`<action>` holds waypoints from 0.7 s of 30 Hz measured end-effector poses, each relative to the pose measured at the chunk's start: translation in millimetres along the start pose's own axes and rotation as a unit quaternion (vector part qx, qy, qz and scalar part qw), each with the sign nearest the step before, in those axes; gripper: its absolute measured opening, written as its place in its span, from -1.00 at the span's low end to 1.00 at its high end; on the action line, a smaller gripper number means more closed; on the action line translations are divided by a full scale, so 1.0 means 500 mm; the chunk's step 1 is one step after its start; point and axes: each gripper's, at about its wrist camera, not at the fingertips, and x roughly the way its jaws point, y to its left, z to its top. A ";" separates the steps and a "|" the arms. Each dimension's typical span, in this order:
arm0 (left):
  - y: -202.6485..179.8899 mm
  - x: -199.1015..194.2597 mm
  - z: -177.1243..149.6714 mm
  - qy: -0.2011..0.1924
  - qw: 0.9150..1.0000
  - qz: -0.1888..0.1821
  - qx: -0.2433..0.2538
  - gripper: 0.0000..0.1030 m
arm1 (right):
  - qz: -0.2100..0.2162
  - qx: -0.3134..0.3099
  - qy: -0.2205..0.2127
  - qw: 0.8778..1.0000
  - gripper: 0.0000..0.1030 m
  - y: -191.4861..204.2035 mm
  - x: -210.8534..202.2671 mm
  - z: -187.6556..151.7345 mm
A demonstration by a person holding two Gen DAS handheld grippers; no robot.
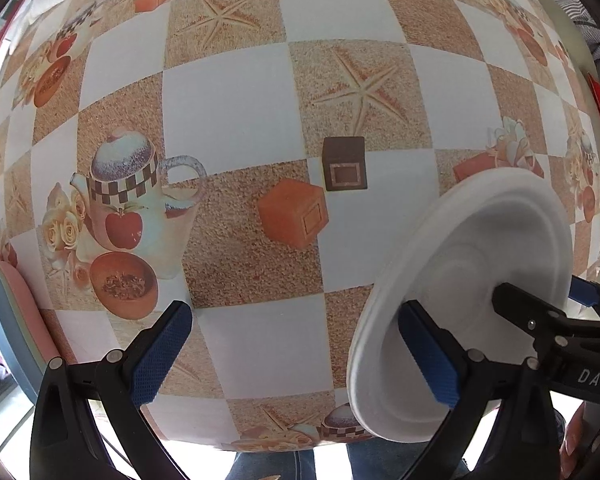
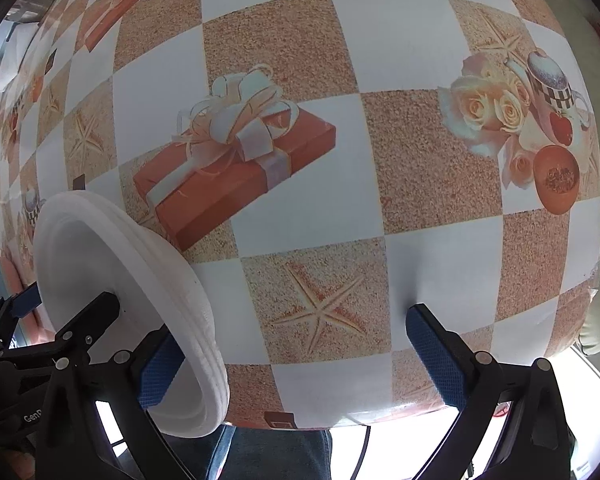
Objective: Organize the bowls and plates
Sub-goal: 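Lift the white plate stack and carry it over the light-blue plate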
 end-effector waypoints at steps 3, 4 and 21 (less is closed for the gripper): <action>0.008 0.007 0.000 0.001 1.000 -0.010 -0.003 1.00 | 0.002 -0.001 -0.005 1.000 1.00 -0.008 0.002 0.002; 0.009 0.008 -0.002 0.001 1.000 -0.010 -0.004 1.00 | 0.002 -0.002 -0.005 1.000 1.00 -0.012 0.001 -0.001; -0.045 -0.004 -0.011 -0.001 0.997 -0.042 0.061 -0.32 | 0.053 -0.010 -0.005 0.999 -0.59 0.043 -0.034 -0.037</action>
